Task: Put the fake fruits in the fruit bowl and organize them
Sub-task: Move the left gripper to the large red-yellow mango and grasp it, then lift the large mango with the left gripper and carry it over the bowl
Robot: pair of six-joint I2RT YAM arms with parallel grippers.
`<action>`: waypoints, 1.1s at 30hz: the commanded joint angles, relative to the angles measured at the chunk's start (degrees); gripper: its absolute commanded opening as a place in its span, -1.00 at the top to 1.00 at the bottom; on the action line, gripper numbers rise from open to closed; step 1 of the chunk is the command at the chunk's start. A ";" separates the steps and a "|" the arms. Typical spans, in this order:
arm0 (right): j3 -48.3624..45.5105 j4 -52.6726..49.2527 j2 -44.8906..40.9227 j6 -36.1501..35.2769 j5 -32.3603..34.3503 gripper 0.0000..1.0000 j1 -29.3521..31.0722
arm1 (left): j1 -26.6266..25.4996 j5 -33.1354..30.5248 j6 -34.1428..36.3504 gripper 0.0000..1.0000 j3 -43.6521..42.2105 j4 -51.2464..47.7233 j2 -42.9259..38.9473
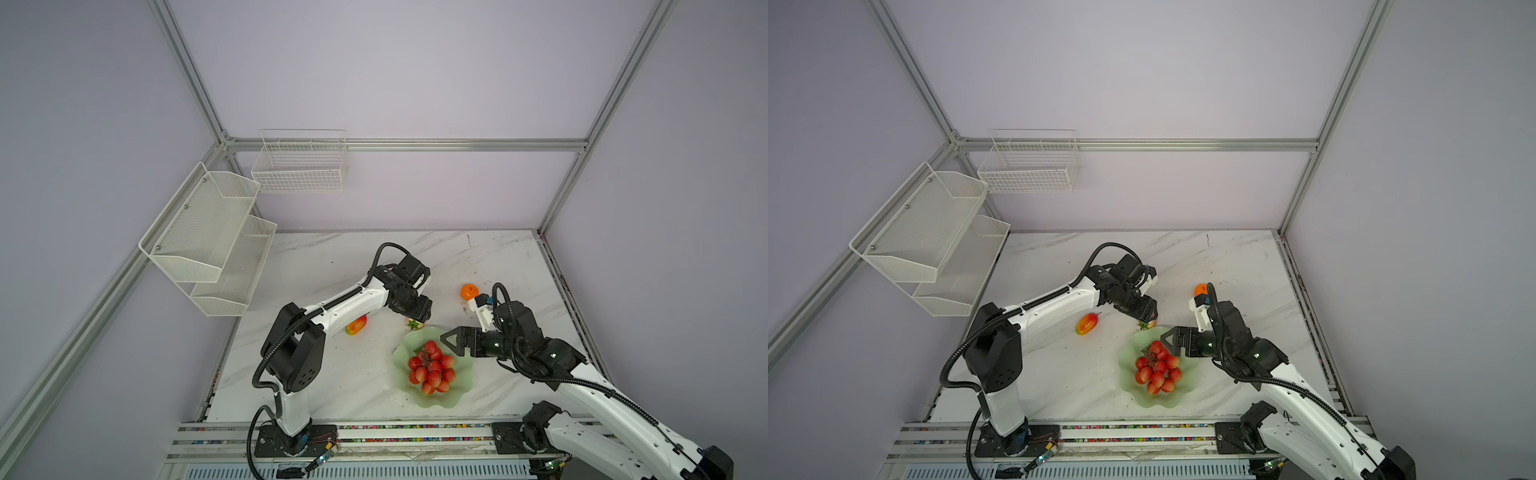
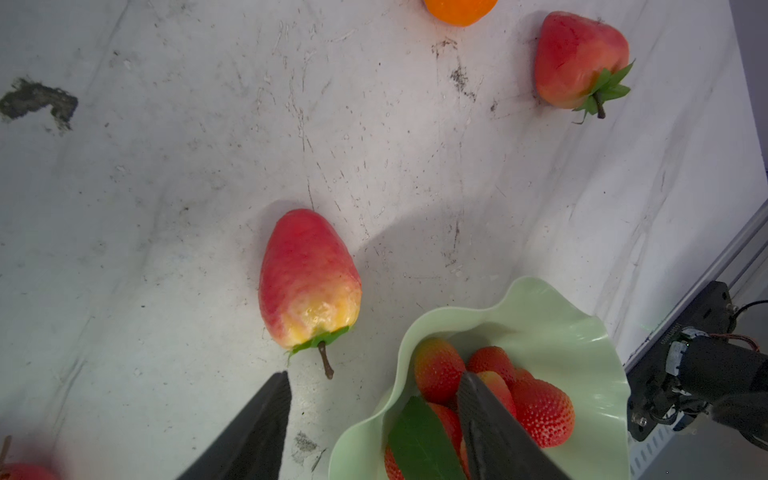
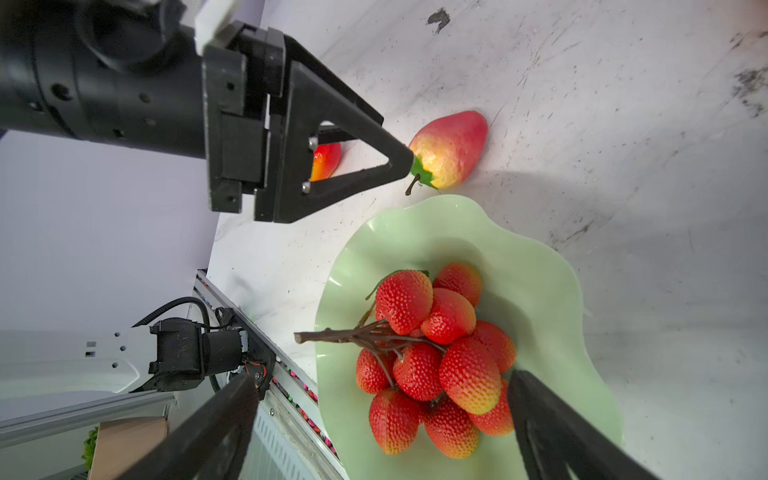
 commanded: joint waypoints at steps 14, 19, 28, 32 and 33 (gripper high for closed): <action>-0.40 3.79 2.61 -0.03 -1.09 -0.95 0.26 | 0.22 -3.79 -0.17 -0.46 7.24 -1.15 6.89; -1.16 4.85 2.83 0.32 -1.19 -0.95 0.28 | 0.19 -3.80 0.27 -0.47 7.68 -0.52 8.72; -1.09 4.34 2.59 0.42 -0.88 -0.95 0.30 | 0.20 -3.83 -0.18 -0.40 8.61 0.17 11.59; -1.18 4.65 2.69 0.65 -0.71 -0.95 0.30 | 0.19 -5.19 -0.44 -0.35 8.13 1.77 11.63; -1.15 4.77 2.79 0.69 -0.71 -0.95 0.30 | 0.21 -5.42 -0.47 -0.35 8.12 2.05 11.72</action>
